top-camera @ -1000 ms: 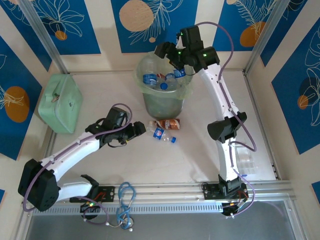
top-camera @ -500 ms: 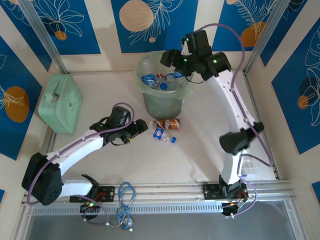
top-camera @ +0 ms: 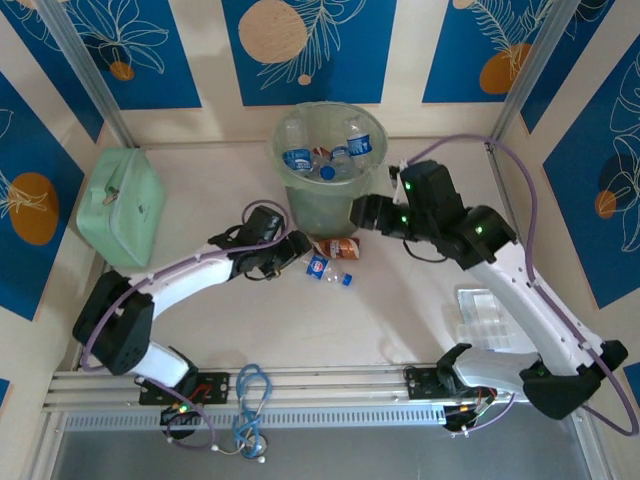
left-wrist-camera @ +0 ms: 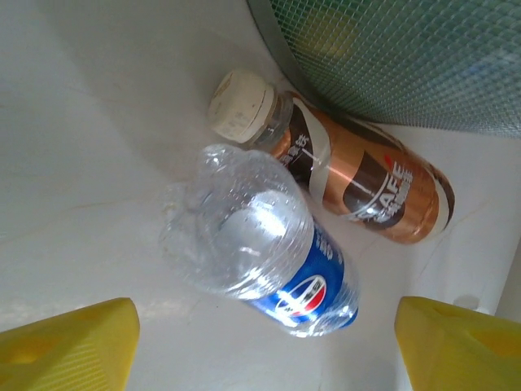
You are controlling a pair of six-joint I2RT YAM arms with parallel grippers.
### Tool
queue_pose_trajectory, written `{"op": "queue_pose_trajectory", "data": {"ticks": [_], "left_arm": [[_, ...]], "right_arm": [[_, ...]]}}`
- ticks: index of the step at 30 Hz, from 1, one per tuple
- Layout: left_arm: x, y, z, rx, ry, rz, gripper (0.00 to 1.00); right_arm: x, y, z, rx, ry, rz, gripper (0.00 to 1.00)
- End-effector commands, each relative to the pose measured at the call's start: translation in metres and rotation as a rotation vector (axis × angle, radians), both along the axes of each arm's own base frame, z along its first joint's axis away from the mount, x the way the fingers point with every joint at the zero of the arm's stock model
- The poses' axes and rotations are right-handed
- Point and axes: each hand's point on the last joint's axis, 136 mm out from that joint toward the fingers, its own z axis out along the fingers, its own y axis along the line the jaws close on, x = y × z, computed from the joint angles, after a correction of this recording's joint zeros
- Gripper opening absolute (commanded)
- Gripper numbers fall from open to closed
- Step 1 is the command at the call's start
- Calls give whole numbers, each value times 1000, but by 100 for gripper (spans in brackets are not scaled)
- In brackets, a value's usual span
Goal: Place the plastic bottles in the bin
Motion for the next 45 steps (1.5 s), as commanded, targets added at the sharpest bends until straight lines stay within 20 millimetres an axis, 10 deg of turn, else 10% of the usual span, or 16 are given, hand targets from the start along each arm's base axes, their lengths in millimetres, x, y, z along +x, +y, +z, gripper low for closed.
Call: {"op": "queue_pose_trajectory", "data": {"ticks": [1, 10, 31, 45], "left_arm": [[9, -10, -1, 8, 19, 52, 81], [-1, -11, -24, 136, 146, 115, 81], [-1, -21, -67, 248, 244, 61, 77], [-7, -19, -40, 203, 151, -20, 63]], "right_arm": [[-16, -16, -18, 12, 32, -59, 68], [-42, -39, -63, -4, 128, -113, 74], [-50, -44, -88, 14, 196, -140, 75], [-54, -32, -89, 36, 194, -105, 69]]}}
